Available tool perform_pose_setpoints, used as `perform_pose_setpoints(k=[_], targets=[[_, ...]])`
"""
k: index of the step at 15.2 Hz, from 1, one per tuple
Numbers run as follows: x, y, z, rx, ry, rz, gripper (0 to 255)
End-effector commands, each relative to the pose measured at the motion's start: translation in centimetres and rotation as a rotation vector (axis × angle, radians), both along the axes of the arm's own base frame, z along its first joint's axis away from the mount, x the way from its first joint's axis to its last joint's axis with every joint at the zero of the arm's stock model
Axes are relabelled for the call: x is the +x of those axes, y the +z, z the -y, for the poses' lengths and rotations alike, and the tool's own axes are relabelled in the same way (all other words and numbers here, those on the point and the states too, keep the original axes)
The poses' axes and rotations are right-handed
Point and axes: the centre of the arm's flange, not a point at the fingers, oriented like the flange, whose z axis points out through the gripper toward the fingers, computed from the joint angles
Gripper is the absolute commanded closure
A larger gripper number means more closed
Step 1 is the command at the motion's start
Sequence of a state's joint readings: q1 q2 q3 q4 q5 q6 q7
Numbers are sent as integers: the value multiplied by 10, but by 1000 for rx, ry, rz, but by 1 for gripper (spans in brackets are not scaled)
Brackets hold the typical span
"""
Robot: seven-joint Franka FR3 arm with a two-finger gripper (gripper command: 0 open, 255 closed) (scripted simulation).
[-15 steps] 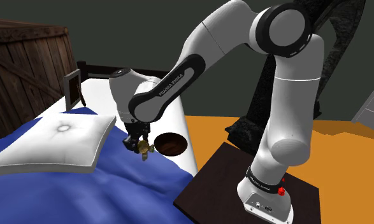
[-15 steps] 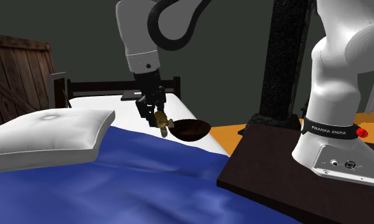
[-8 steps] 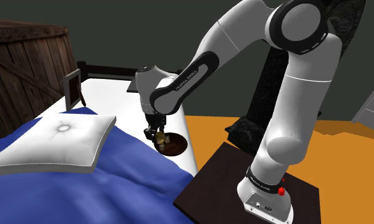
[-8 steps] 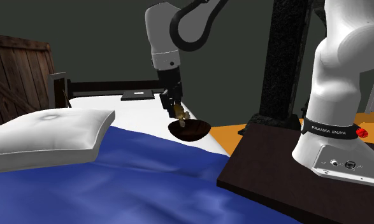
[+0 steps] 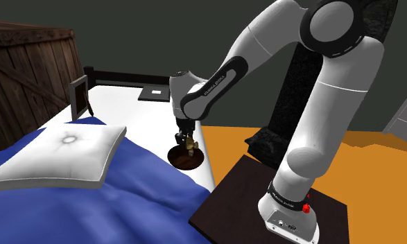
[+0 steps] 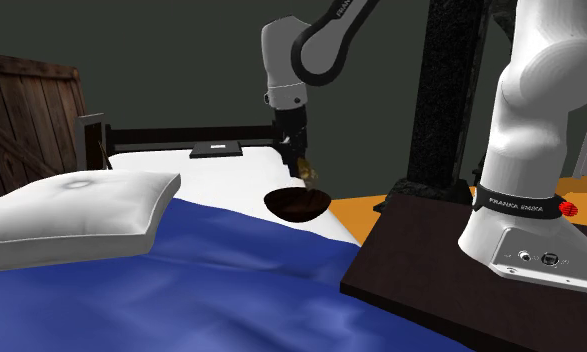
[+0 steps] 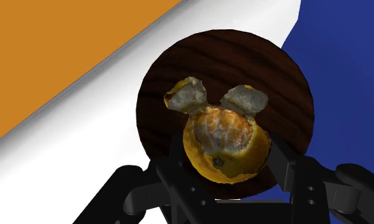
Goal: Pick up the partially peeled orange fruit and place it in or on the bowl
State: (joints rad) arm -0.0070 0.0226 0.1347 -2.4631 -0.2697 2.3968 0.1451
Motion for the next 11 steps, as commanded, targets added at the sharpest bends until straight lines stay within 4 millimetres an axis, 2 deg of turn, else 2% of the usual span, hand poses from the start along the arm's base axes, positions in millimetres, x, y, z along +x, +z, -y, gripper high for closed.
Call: perform_pose_setpoints(k=[1, 11], targets=[[-1, -9, 3, 0, 1, 0, 255], [-1, -62, 3, 0, 1, 0, 255]])
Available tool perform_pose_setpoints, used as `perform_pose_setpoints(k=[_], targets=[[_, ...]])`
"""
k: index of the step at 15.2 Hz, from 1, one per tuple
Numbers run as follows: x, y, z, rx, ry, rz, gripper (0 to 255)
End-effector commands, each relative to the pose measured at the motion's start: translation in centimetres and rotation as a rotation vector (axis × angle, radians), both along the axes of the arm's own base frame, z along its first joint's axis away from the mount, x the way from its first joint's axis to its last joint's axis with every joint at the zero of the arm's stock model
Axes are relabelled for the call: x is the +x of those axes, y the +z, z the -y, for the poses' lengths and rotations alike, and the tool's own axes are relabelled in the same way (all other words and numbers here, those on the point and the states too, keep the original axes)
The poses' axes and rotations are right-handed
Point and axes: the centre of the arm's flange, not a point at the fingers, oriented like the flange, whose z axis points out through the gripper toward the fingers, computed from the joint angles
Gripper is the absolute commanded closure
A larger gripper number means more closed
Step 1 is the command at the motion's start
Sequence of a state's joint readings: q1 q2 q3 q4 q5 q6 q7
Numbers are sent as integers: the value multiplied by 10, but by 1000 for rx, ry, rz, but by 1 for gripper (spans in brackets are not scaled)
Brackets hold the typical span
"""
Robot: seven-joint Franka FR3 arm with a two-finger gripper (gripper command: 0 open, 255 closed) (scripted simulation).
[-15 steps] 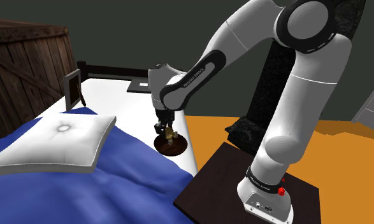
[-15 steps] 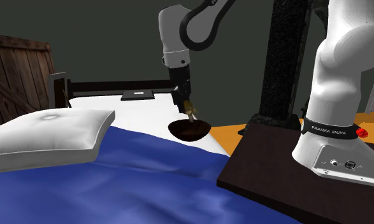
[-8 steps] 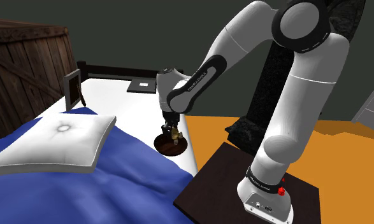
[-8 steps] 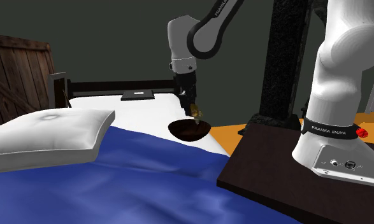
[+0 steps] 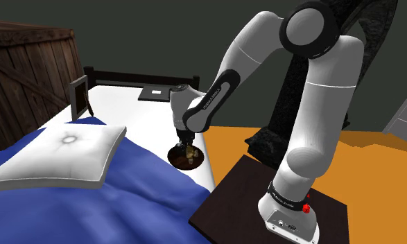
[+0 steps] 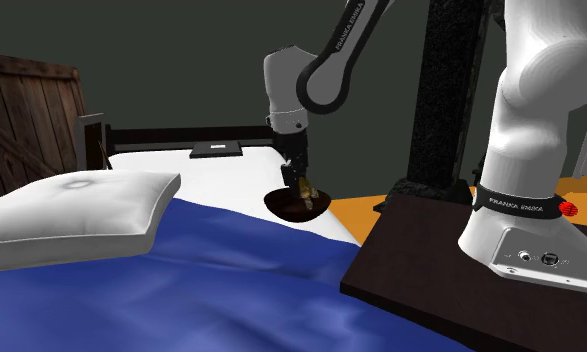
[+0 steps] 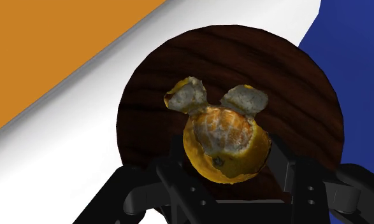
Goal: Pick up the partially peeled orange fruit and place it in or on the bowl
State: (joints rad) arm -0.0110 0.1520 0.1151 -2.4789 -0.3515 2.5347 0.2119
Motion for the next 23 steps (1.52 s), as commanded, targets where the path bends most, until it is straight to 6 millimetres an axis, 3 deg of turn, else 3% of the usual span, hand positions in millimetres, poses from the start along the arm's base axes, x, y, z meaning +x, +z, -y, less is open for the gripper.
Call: perform_pose_setpoints(k=[1, 2, 10, 11, 16, 20, 23], targets=[[0, -11, -1, 0, 0, 0, 255], [0, -19, -1, 0, 0, 0, 255], [0, -19, -1, 0, 0, 0, 255], [0, -19, -1, 0, 0, 0, 0], [0, -19, -1, 0, 0, 0, 0], [2, 30, -10, 0, 0, 0, 0], [2, 30, -10, 0, 0, 0, 0]])
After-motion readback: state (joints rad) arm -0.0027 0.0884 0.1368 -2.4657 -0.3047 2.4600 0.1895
